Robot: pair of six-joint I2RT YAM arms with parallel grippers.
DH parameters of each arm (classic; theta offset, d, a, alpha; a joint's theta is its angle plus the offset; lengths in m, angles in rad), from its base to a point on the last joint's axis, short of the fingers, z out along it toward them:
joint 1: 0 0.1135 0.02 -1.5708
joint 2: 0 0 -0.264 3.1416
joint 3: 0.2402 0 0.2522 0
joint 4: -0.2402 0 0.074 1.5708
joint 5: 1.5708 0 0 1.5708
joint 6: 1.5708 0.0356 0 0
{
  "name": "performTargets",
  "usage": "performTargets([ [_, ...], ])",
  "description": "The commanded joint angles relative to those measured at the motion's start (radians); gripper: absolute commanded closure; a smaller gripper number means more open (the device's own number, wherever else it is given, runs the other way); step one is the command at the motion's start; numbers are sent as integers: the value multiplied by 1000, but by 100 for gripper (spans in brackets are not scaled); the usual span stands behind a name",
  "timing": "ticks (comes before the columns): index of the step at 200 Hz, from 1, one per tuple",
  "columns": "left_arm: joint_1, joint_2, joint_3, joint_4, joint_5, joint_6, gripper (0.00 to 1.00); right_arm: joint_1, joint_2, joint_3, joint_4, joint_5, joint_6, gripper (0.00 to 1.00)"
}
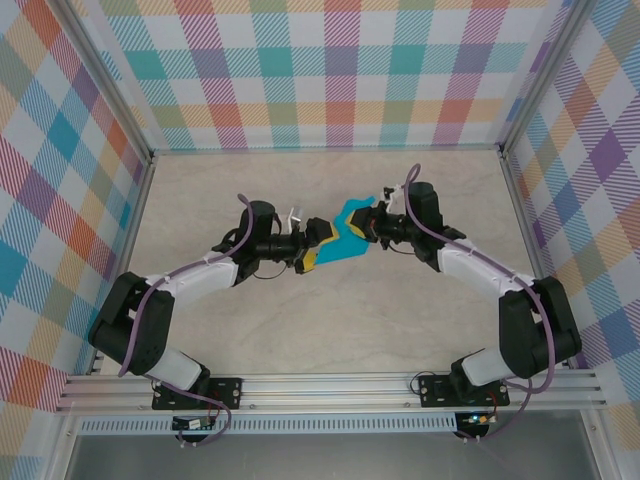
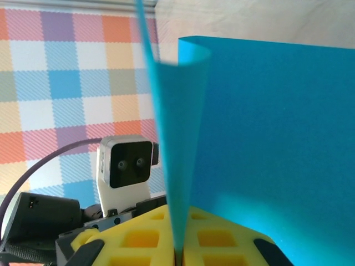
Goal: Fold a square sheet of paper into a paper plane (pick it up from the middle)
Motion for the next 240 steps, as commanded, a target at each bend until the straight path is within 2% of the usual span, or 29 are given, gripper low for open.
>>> performTargets([
  [1, 8, -25, 10, 157, 50, -89, 5, -1, 29, 20, 99, -91, 60, 90],
  [11, 8, -23, 15, 191, 48, -102, 14, -1, 29, 16, 96, -98, 61, 90],
  [21, 7, -15, 19, 220, 51, -113, 31, -1, 29, 12, 96, -109, 62, 90],
  [32, 8, -8, 14, 243, 44, -128, 43, -1, 28, 5, 104, -118, 68, 89],
  [59, 6, 19, -14, 342, 47, -191, 58, -1, 30, -4, 100, -127, 65, 89],
  [100, 6, 26, -15, 338, 39, -177, 81, -5, 37, -3, 71, -130, 48, 85],
  [114, 6, 25, -3, 278, 31, -139, 87, -9, 27, 14, -5, -115, 11, 79],
  [129, 8, 18, 16, 169, 15, -69, 91, -16, 7, 40, -135, -76, -56, 65],
  [152, 8, 2, 92, -171, -57, 151, 93, -21, -47, 109, -447, 109, -215, 46],
  [167, 1, -4, 194, -503, -198, 354, 94, -21, -80, 146, -610, 253, -290, 40],
  [185, -26, 17, 331, -860, -471, 554, 94, -21, -111, 162, -727, 390, -333, 32],
  [210, -76, 58, 463, -1095, -818, 671, 95, -21, -142, 147, -773, 472, -346, 24],
  [240, -170, 169, 601, -1295, -1257, 720, 96, -20, -158, 115, -776, 503, -332, 19],
])
